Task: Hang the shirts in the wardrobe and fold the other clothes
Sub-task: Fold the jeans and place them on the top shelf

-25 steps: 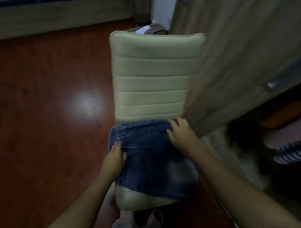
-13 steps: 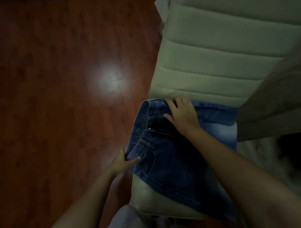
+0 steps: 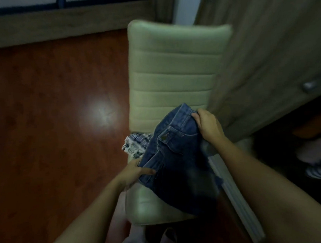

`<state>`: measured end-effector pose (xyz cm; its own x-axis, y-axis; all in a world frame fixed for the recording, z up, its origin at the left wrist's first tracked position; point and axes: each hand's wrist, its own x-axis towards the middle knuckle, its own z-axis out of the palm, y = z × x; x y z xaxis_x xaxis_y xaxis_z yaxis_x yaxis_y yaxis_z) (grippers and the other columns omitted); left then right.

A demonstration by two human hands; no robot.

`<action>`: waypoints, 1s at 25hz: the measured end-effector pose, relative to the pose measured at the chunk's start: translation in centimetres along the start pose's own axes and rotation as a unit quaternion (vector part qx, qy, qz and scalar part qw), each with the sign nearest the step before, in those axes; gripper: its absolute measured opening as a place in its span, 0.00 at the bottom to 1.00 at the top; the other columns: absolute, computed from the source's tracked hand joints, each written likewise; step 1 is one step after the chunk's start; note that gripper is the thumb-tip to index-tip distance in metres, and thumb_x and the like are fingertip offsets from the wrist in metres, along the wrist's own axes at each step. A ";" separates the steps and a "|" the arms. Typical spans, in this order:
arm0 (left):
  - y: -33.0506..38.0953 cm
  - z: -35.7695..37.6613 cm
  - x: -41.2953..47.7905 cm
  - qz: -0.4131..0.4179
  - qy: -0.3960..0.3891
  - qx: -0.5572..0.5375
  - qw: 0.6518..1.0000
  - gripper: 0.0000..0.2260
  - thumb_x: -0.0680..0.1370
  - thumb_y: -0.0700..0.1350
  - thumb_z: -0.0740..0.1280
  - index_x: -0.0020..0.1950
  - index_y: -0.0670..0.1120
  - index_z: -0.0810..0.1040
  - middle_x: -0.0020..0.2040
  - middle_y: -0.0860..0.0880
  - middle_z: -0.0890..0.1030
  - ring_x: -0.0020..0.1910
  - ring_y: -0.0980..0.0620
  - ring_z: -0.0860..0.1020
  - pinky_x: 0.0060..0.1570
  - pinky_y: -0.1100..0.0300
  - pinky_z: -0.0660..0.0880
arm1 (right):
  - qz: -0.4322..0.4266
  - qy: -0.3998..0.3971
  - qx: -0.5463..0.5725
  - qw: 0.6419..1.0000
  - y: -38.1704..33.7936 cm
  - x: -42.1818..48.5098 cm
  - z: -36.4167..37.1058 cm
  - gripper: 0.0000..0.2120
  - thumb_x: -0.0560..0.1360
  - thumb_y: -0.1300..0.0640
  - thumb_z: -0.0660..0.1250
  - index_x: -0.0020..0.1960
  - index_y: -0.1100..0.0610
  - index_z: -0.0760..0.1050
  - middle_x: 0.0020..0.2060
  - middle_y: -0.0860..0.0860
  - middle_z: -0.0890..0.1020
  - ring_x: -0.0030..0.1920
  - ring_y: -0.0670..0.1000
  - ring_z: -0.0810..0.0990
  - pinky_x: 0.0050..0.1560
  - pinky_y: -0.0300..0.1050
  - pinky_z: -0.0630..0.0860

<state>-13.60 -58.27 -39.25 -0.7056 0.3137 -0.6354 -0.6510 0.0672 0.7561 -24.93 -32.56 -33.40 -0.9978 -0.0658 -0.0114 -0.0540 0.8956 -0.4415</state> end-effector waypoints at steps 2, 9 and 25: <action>5.1 4.1 -1.5 0.015 -0.057 0.033 0.998 0.14 0.65 0.35 0.74 0.50 0.37 0.80 0.47 0.39 0.84 0.46 0.39 0.82 0.47 0.45 0.80 | 0.039 0.055 0.020 0.998 2.1 -2.2 -7.5 0.12 0.81 0.51 0.55 0.41 0.57 0.64 0.45 0.64 0.78 0.46 0.62 0.77 0.42 0.49 0.67; 23.7 19.2 -8.9 0.163 -0.199 0.127 0.958 0.27 0.61 0.35 0.73 0.59 0.40 0.74 0.51 0.40 0.82 0.48 0.42 0.81 0.49 0.48 0.79 | 0.161 0.301 0.040 0.939 5.3 -11.4 -30.5 0.16 0.80 0.50 0.55 0.43 0.61 0.69 0.43 0.61 0.78 0.44 0.60 0.76 0.41 0.51 0.69; 53.4 31.9 -32.0 0.528 -0.183 0.007 0.829 0.12 0.79 0.48 0.62 0.51 0.40 0.78 0.41 0.41 0.83 0.36 0.47 0.82 0.36 0.56 0.81 | -0.049 0.475 0.348 0.807 -6.3 -31.9 -65.2 0.11 0.77 0.52 0.62 0.44 0.58 0.78 0.32 0.48 0.85 0.33 0.46 0.83 0.33 0.36 0.78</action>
<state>-16.90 -34.55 26.49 -0.7462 0.4717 0.4698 0.2802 -0.4177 0.8643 4.67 -7.44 28.22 -0.5874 0.5419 0.6011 -0.4292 0.4211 -0.7990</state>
